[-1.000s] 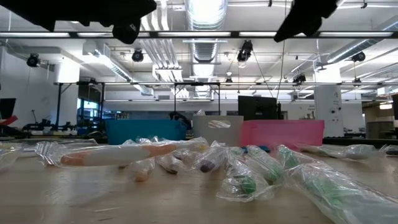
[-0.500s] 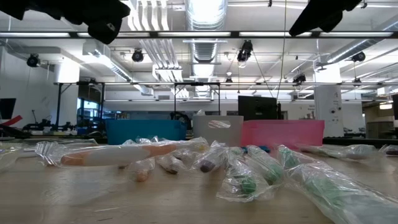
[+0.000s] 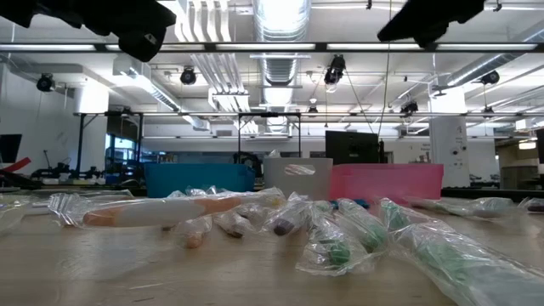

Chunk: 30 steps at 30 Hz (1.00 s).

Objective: Pick & Place Toothbrushes
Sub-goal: Put the purple toothbrush into the pink bin

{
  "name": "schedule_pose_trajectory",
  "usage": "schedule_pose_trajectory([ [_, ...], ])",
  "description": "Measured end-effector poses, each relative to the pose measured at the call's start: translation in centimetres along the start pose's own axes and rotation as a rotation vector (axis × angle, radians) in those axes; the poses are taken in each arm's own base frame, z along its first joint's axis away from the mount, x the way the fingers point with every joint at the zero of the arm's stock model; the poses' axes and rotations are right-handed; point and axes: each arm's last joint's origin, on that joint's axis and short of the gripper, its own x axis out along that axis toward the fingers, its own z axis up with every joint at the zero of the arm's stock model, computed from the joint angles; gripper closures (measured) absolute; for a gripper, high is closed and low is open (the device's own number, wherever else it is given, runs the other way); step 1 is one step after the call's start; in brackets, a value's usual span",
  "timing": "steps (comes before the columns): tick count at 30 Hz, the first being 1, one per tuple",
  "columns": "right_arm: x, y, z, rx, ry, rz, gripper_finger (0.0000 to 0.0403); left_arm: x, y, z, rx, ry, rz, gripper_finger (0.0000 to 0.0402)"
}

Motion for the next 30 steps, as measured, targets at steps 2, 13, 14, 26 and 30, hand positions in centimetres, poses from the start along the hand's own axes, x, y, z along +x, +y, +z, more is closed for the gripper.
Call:
schedule_pose_trajectory([
  [2, 0.2, 0.2, 0.0, -0.088, -0.039, 0.038, 0.0394, 0.0, 0.0, 0.0, 0.000, 0.000, 0.000, 0.0381],
  [13, 5.0, 1.8, 0.1, -0.578, 0.012, 0.023, 0.0362, 0.0, 0.0, 0.1, 0.000, -0.006, 0.000, 0.0382],
  [14, 5.5, 2.1, 0.2, -0.611, 0.022, 0.023, 0.0352, 0.0, 0.0, 0.1, 0.000, -0.005, 0.000, 0.0383],
  [26, 10.8, 5.8, 1.9, -0.947, 0.224, 0.040, 0.0239, 0.0, 0.0, 0.0, 0.017, 0.002, 0.000, 0.0383],
  [30, 12.5, 6.7, 1.6, -1.024, 0.304, 0.059, 0.0219, 0.0, 0.0, 0.0, 0.017, 0.002, 0.001, 0.0380],
])
